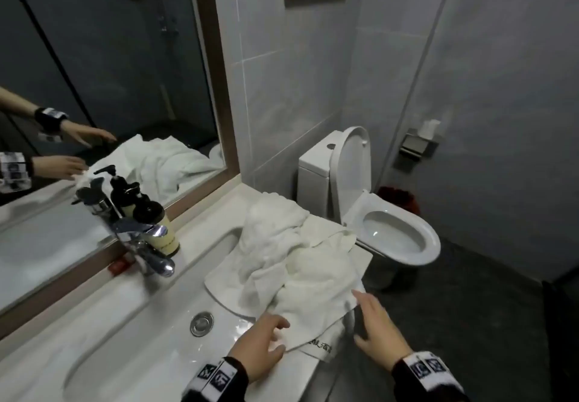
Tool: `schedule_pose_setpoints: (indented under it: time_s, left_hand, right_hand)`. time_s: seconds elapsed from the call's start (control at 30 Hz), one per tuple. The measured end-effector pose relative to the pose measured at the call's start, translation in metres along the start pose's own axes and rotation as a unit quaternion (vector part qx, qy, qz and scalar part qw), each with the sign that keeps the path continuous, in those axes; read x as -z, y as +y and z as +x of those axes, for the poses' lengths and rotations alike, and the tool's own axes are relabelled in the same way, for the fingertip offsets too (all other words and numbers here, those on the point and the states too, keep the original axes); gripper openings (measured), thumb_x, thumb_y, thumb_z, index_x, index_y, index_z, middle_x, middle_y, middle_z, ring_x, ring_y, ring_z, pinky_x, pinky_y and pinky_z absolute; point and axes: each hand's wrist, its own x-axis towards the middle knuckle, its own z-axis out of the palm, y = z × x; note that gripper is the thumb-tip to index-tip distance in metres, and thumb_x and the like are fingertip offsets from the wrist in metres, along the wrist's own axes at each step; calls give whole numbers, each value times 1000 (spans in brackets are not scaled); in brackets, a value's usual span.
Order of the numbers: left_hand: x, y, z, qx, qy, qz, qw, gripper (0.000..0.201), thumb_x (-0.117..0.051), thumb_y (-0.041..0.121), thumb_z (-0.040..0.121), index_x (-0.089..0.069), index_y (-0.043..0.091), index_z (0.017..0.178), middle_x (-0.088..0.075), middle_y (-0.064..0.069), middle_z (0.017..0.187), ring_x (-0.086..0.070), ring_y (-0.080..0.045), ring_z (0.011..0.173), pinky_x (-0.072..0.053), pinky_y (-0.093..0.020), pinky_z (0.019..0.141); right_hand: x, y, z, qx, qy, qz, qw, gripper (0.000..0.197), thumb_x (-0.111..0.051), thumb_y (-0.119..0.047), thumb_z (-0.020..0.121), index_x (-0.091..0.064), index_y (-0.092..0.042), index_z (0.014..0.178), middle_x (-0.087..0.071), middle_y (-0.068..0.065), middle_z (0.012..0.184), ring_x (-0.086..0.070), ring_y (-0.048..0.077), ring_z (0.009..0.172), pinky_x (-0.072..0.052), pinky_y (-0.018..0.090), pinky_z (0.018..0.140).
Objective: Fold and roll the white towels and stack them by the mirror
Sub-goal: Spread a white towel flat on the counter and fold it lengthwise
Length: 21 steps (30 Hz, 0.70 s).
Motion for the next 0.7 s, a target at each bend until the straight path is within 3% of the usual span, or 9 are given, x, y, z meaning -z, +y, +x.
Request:
schedule_pose_setpoints:
  time_s: [0.13, 0.2, 0.27, 0.33, 0.4, 0.47, 0.53, 0.6, 0.7]
  left_hand:
    - [-12, -3, 25, -4, -31, 62, 998, 69, -61, 33, 82, -25, 24, 140, -24, 8, 144, -34, -6, 129, -32, -19, 105]
    - [-21, -3, 30, 14, -50, 77, 996, 83, -63, 35, 79, -16, 23, 146, -14, 5, 151, -21, -11, 139, -29, -28, 111]
    - [-27, -4, 31, 41, -59, 96, 993, 90, -64, 36, 76, -9, 25, 147, -7, 7, 154, -12, -14, 142, -29, -34, 112]
    - [-28, -5, 33, 58, -49, 105, 992, 94, -65, 35, 74, -6, 26, 147, -5, 7, 154, -10, -15, 142, -31, -35, 111]
    - [-28, -2, 35, 71, -48, 108, 990, 99, -66, 37, 73, -2, 26, 148, -1, 5, 156, -9, -16, 143, -32, -37, 111]
    - [-31, 2, 39, 86, -43, 102, 990, 107, -67, 40, 70, 5, 28, 148, 7, 5, 156, -2, -18, 144, -30, -40, 112]
    - [-35, 10, 45, 90, -15, 76, 993, 115, -68, 45, 66, 11, 28, 148, 12, 5, 156, 4, -19, 145, -27, -42, 113]
    - [-38, 23, 55, 80, 26, 57, 995, 119, -68, 49, 63, 12, 25, 148, 9, 5, 157, 3, -18, 145, -22, -40, 116]
    - [-42, 46, 71, 72, 106, 11, 992, 110, -65, 44, 67, 8, 27, 146, -11, -1, 156, -18, -19, 142, -26, -37, 115]
  right_hand:
    - [6, -11, 40, -80, 71, 80, 991, 102, -69, -25, 76, 1, -16, 149, -12, 6, 156, -20, 29, 142, -29, 40, 113]
    - [5, -7, 57, -137, 67, 138, 979, 110, -75, -29, 72, 3, -17, 149, -23, 11, 153, -25, 32, 140, -28, 44, 113]
    - [3, -4, 69, -166, 61, 188, 966, 112, -78, -32, 69, -2, -16, 149, -43, 12, 140, -39, 31, 131, -33, 45, 109]
    - [1, -4, 79, -172, 64, 190, 964, 93, -78, -32, 69, -26, -9, 142, -58, 8, 113, -55, 26, 112, -43, 39, 99]
    - [0, -7, 85, -146, 51, 142, 978, 48, -73, -32, 74, -53, -11, 113, -63, 5, 95, -61, 26, 95, -49, 34, 83]
    - [2, -15, 87, -98, 38, 100, 989, 16, -65, -30, 80, -52, -20, 81, -59, 7, 87, -60, 28, 91, -43, 30, 72]
    - [2, -21, 87, -42, 50, 101, 993, 21, -62, -25, 80, -44, -22, 71, -49, 8, 85, -54, 29, 88, -39, 31, 73]
    - [5, -30, 83, 7, 68, 160, 985, 16, -61, -20, 79, -48, -12, 75, -48, 9, 85, -52, 27, 82, -42, 32, 74]
    - [11, -42, 75, 76, 44, 250, 964, 9, -57, -17, 81, -52, -10, 79, -55, 7, 78, -50, 15, 71, -39, 21, 62]
